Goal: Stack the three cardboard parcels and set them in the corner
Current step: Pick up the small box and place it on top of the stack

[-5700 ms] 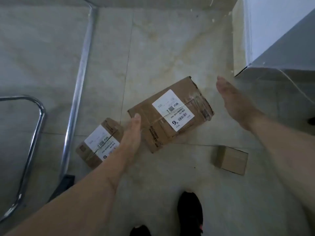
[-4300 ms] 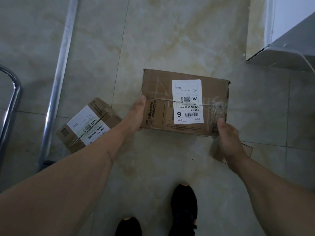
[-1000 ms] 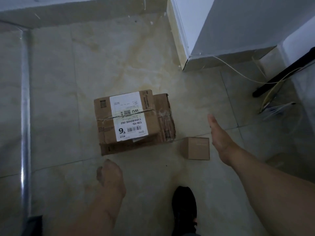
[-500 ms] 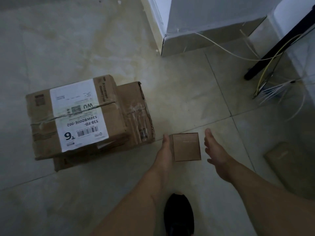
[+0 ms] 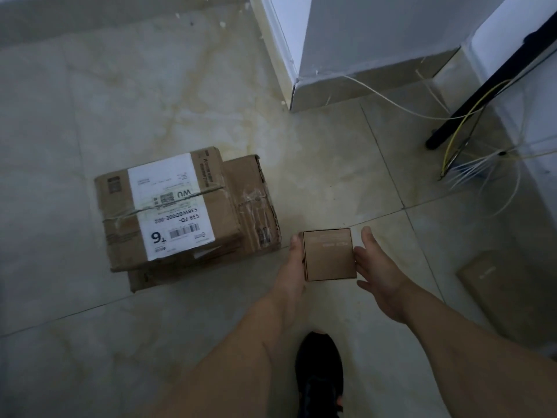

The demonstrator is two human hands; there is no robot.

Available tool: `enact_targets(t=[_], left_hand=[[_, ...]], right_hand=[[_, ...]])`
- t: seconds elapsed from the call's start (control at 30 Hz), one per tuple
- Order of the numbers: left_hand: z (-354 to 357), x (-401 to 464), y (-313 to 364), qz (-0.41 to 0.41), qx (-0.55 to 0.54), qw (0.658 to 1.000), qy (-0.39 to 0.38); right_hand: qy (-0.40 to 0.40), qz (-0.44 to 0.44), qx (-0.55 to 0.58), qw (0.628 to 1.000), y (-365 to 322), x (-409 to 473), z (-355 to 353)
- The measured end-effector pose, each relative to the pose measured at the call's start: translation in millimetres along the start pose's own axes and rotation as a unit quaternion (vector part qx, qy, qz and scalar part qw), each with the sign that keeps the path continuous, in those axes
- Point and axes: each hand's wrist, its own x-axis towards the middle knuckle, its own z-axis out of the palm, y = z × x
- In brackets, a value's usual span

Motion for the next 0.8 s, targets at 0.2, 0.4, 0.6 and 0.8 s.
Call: enact_targets(t=[0.2,0.4,0.6,0.8], left_hand=[[-1.4,-78.2,38.8,0.029,-0.016,0.999,-0.027],[-20.1,-153.0,72.1,0.059,-0.024,0.998,-0.021],[-76.5,-198.9,91.9,0.099,-0.053,0.994,0.002],[-134.5,-224.9,114.9,0.119,-0.065,0.989,0.056]], right_hand=[[-0.014,-0.016,-0.019,1.000,-35.7,-65.0,-1.5],[-0.032,-0.051,-0.046,0.997,-81.3,-135.5,15.2],[-0.070,-0.097,-0.082,0.989,-119.2,-178.8,64.9],[-0.113,-0.112,-0.092,0.983,-151.7,-183.8,126.8]])
